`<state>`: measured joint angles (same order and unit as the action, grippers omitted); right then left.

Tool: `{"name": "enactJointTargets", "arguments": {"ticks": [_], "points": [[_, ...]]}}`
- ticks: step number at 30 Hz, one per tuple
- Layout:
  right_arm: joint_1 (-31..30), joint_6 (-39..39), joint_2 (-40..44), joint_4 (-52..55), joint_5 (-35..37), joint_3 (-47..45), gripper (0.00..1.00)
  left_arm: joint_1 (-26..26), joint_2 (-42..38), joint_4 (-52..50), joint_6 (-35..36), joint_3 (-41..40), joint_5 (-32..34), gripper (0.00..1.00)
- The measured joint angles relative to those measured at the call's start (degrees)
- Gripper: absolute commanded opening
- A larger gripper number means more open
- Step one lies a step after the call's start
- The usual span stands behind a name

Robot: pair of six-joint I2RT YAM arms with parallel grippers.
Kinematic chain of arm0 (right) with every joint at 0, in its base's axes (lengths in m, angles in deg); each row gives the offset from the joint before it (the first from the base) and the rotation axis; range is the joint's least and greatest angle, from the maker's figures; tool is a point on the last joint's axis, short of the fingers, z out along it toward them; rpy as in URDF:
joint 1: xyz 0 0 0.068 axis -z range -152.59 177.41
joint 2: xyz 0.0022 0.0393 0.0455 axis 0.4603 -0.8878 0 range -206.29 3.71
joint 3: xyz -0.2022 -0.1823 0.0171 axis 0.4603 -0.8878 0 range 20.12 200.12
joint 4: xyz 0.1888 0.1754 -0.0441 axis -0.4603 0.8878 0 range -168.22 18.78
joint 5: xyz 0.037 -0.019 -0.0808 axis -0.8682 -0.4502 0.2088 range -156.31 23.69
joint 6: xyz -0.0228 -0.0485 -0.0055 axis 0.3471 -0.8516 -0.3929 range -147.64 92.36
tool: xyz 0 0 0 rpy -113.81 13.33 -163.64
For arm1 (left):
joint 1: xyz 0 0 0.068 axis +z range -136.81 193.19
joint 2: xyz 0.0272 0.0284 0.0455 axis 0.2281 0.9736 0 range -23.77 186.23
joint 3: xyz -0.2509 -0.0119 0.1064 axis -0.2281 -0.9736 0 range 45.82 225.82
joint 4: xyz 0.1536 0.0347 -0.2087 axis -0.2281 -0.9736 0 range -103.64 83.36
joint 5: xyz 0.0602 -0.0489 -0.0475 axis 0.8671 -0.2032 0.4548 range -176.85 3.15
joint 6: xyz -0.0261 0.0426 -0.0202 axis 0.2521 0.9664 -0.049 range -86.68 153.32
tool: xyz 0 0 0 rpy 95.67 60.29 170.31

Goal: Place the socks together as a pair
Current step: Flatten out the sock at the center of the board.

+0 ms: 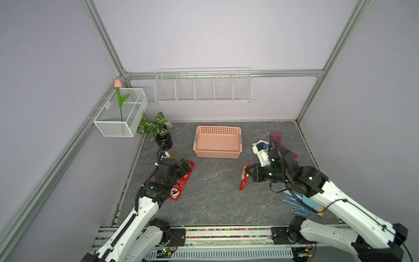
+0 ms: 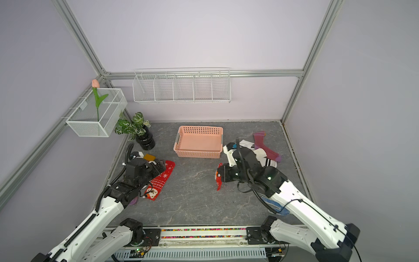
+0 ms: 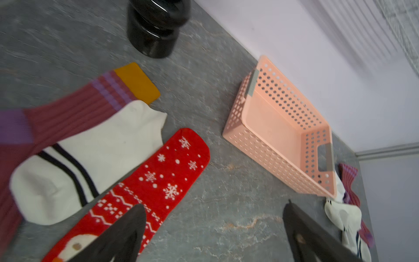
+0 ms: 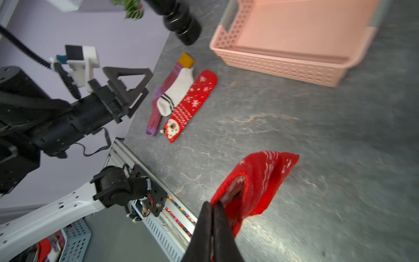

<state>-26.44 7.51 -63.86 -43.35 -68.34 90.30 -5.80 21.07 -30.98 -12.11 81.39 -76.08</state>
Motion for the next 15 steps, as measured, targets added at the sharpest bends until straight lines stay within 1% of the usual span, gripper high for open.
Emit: {"name": "enactJointTargets", "arguments": {"ticks": [3,6,9,12,15], "points": [[-5.2,-0.8,-6.6,-4.9,0.9,5.3,0.07,1.5,-3.2,-2.4,-0.8,-0.3,1.9,0.96],[-5.6,-0.7,-6.4,-7.5,3.0,4.2,0.07,1.6,-4.3,-4.3,-1.1,-0.3,3.0,0.95],[-2.6,0.7,-2.8,-9.9,4.0,-2.4,0.07,1.7,-3.6,-5.7,-1.4,-0.3,3.5,0.93],[2.2,2.0,0.6,-11.4,3.8,-12.3,0.07,1.7,-1.5,-6.8,-1.5,-0.3,3.7,0.93],[6.7,2.2,0.7,-11.8,2.9,-21.9,0.07,1.7,1.3,-7.6,-1.7,-0.3,3.6,0.92]]}}
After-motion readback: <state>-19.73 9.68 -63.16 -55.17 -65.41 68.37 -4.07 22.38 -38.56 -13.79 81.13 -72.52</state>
